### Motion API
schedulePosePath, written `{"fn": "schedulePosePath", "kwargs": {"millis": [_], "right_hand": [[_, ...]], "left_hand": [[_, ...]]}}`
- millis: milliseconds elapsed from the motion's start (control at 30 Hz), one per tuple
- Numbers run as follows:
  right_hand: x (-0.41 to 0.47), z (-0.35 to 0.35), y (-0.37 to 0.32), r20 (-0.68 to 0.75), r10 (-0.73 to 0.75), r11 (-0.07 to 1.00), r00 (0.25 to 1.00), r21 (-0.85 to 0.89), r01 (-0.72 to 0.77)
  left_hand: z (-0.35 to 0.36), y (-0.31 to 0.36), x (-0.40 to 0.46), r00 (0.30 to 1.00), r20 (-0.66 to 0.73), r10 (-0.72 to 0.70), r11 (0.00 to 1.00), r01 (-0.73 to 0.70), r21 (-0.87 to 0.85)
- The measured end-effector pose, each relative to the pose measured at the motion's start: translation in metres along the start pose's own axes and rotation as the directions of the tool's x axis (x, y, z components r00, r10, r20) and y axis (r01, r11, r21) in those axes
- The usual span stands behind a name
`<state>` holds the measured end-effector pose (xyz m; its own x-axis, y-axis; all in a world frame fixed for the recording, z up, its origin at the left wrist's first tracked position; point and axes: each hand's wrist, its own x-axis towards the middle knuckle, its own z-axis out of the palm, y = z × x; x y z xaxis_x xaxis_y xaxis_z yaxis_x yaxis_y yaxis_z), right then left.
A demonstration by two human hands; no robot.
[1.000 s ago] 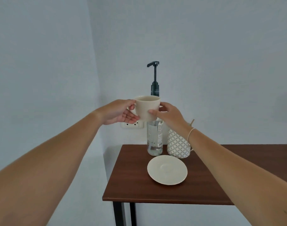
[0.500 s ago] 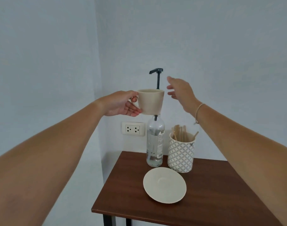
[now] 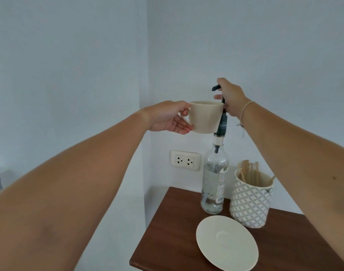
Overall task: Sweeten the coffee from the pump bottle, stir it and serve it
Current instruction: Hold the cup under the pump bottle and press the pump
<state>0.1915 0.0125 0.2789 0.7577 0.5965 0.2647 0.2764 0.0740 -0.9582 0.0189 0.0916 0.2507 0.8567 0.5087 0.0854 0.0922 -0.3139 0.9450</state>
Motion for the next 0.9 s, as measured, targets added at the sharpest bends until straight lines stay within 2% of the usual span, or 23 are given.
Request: {"fn": "schedulePosePath", "kwargs": {"millis": [300,900], "right_hand": [[0.005,0.001,0.006,0.010,-0.100,0.994,0.995,0.040,0.099],[0.007,0.003,0.013,-0.011,-0.108,0.990,0.994,0.094,0.108]], "left_hand": [[-0.004,0.003,0.011,1.000,-0.009,0.014,1.000,-0.014,-0.013],[-0.008,-0.002,0.019,1.000,0.006,-0.003,1.000,0.003,0.003]]}}
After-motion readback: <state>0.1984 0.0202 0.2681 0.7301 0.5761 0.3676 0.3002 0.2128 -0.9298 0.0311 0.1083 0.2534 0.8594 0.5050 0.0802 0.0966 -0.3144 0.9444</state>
